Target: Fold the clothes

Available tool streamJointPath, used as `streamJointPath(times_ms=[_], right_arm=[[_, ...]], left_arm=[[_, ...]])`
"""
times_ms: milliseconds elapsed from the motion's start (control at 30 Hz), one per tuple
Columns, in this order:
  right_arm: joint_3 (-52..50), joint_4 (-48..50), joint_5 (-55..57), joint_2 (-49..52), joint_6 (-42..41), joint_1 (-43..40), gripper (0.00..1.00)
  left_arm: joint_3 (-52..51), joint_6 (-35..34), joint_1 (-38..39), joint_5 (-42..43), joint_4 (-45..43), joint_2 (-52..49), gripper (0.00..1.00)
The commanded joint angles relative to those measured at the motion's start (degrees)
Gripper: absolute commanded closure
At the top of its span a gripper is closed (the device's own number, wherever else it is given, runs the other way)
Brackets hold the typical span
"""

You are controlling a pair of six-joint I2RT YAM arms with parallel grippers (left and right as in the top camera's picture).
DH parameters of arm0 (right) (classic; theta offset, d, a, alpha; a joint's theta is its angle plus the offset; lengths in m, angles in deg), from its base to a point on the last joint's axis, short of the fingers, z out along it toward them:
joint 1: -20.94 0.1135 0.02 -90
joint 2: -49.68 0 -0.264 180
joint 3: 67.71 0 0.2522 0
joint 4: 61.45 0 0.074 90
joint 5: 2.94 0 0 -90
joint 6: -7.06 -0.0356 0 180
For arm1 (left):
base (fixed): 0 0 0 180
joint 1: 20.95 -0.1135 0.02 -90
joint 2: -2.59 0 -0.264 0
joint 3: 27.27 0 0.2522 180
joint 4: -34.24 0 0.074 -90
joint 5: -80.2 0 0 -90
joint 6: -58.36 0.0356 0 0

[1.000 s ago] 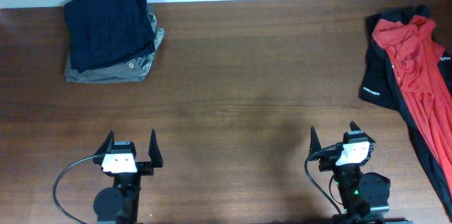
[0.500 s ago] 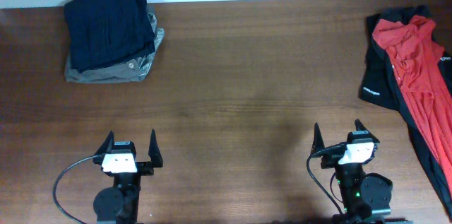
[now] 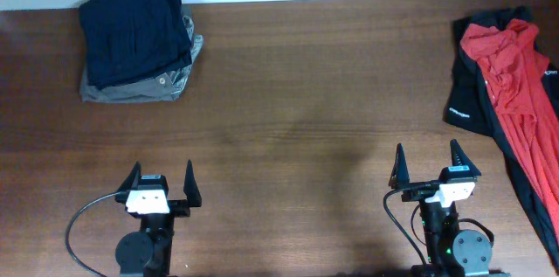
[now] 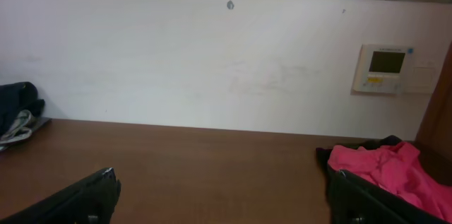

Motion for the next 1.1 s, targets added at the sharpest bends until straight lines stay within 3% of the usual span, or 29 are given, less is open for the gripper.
streamJointPath(times_ms=[0, 1067], right_arm=[[-1.36, 0.37, 0.7, -0.61, -0.07, -0.35, 0.01], [-2.78, -9.62, 0.7, -0.59, -0.07, -0.35, 0.01]], left_arm=[[-0.07, -0.52, -0.35, 1.29, 0.46, 0.52, 0.01], [-0.07, -0.52, -0.35, 1.29, 0.46, 0.52, 0.01]])
